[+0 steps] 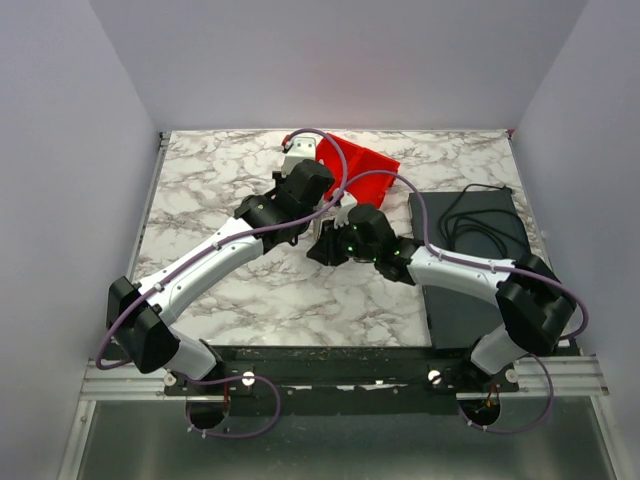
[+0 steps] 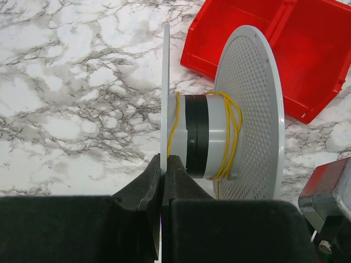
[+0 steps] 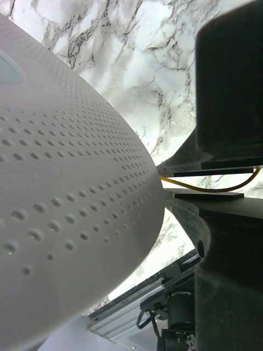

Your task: Wrap the cables

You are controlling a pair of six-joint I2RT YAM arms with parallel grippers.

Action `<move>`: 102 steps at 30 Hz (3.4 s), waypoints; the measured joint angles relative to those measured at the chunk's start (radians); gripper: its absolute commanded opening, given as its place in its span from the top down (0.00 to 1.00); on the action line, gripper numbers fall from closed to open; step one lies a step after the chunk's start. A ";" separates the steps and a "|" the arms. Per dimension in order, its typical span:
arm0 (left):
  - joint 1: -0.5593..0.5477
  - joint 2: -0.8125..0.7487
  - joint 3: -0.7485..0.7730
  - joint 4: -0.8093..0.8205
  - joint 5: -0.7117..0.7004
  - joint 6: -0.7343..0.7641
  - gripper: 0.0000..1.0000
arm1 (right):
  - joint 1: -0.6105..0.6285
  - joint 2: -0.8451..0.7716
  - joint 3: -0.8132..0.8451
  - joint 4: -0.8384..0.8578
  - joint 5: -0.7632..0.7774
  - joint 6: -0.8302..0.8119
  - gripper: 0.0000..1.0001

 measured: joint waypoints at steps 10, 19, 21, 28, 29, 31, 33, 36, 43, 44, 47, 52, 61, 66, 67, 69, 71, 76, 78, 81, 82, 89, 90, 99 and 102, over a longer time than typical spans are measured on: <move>0.000 0.000 0.000 -0.002 0.002 0.030 1.00 | 0.000 -0.029 0.000 -0.006 -0.001 0.005 0.80; 0.000 0.000 0.000 -0.001 0.003 0.042 1.00 | 0.000 -0.046 0.000 -0.049 0.000 0.005 0.83; 0.000 0.000 -0.001 -0.001 0.004 0.045 1.00 | 0.000 -0.055 0.000 -0.060 0.000 0.004 0.85; -0.001 0.000 -0.004 -0.001 0.005 0.048 1.00 | 0.000 -0.076 0.032 -0.105 0.001 -0.004 0.91; -0.002 0.000 -0.006 -0.001 0.005 0.048 1.00 | 0.000 -0.076 0.045 -0.114 0.001 -0.007 0.91; -0.008 0.000 -0.008 -0.001 0.006 0.048 1.00 | 0.000 -0.076 0.077 -0.126 0.006 -0.014 0.92; -0.016 0.001 -0.008 0.000 0.006 0.049 1.00 | 0.000 -0.076 0.118 -0.146 0.018 -0.023 0.93; -0.029 0.002 -0.018 0.008 0.008 0.056 1.00 | 0.000 -0.075 0.173 -0.173 0.051 -0.041 0.93; -0.037 -0.011 -0.103 0.072 0.035 0.100 1.00 | -0.002 -0.058 0.233 -0.238 0.121 -0.069 0.92; -0.038 -0.020 -0.122 0.089 0.040 0.109 1.00 | -0.002 -0.053 0.235 -0.244 0.126 -0.071 0.90; -0.039 -0.055 -0.186 0.145 0.061 0.147 1.00 | -0.005 -0.045 0.235 -0.257 0.127 -0.072 0.86; -0.039 -0.108 -0.266 0.254 0.087 0.237 1.00 | -0.015 -0.045 0.241 -0.263 0.103 -0.062 0.83; -0.039 -0.118 -0.288 0.324 0.120 0.360 1.00 | -0.040 -0.043 0.251 -0.262 0.067 -0.023 0.83; -0.039 -0.118 -0.288 0.328 0.124 0.373 1.00 | -0.040 -0.043 0.250 -0.259 0.066 -0.013 0.83; -0.039 -0.118 -0.288 0.329 0.124 0.375 1.00 | -0.040 -0.044 0.247 -0.254 0.065 -0.011 0.83; -0.039 -0.118 -0.288 0.328 0.126 0.377 1.00 | -0.040 -0.051 0.236 -0.244 0.064 -0.009 0.83; -0.039 -0.114 -0.286 0.324 0.128 0.372 1.00 | -0.040 -0.065 0.222 -0.241 0.064 -0.005 0.83; -0.036 -0.079 -0.245 0.286 0.126 0.314 1.00 | -0.052 -0.171 0.108 -0.202 0.064 0.013 0.77; -0.030 -0.074 -0.231 0.268 0.128 0.284 1.00 | -0.054 -0.237 0.040 -0.176 0.074 0.018 0.73; -0.022 -0.074 -0.216 0.245 0.128 0.236 1.00 | -0.058 -0.318 -0.038 -0.137 0.100 0.034 0.72; -0.018 -0.075 -0.215 0.245 0.129 0.222 1.00 | -0.060 -0.336 -0.057 -0.123 0.117 0.037 0.72; -0.012 -0.092 -0.215 0.227 0.130 0.158 1.00 | -0.143 -0.356 -0.208 0.000 0.180 0.107 0.68; -0.012 -0.101 -0.215 0.223 0.130 0.154 1.00 | -0.169 -0.341 -0.230 0.016 0.178 0.120 0.66; -0.012 -0.184 -0.176 0.197 0.130 0.126 1.00 | -0.232 -0.010 -0.246 0.243 0.090 0.211 0.58; -0.012 -0.192 -0.162 0.196 0.130 0.124 1.00 | -0.232 0.078 -0.234 0.307 0.074 0.239 0.55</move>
